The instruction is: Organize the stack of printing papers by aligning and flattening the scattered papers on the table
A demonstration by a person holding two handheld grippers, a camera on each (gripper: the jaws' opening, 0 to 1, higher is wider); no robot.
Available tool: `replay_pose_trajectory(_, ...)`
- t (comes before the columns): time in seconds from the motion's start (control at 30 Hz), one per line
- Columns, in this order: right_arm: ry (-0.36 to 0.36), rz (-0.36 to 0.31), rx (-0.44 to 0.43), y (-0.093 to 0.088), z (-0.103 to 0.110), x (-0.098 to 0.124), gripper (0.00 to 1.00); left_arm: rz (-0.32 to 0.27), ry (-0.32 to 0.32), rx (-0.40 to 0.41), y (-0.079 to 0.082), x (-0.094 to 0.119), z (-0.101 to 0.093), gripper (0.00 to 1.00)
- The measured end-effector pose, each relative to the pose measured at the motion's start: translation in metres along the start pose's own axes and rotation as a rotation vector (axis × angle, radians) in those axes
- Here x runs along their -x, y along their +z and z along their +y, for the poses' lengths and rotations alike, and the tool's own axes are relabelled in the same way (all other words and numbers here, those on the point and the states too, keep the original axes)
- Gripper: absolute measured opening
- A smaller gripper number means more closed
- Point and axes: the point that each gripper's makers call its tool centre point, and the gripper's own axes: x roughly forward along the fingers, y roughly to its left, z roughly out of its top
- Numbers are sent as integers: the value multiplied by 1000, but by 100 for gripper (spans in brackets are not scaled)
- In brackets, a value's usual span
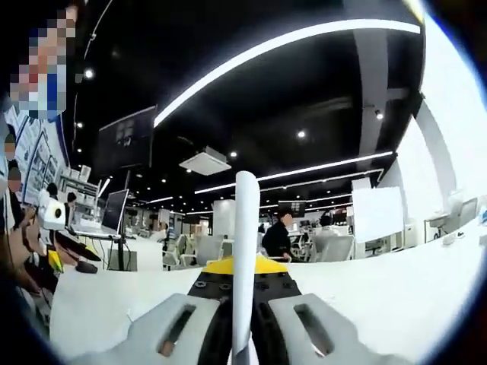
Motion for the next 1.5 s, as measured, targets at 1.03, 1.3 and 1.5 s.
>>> replay_pose_trajectory(1.03, 236, -81, -124, 60, 80, -10, 0, -58, -79, 124, 3, -12, -13, 84)
replay_pose_trajectory(1.3, 264, -74, -105, 64, 90, -8, 0, -71, -96, 145, 0, -15, -17, 85)
replay_pose_trajectory(1.5, 318, -96, -182, 68, 106, -10, 0, -89, -116, 158, 0, -16, -19, 84)
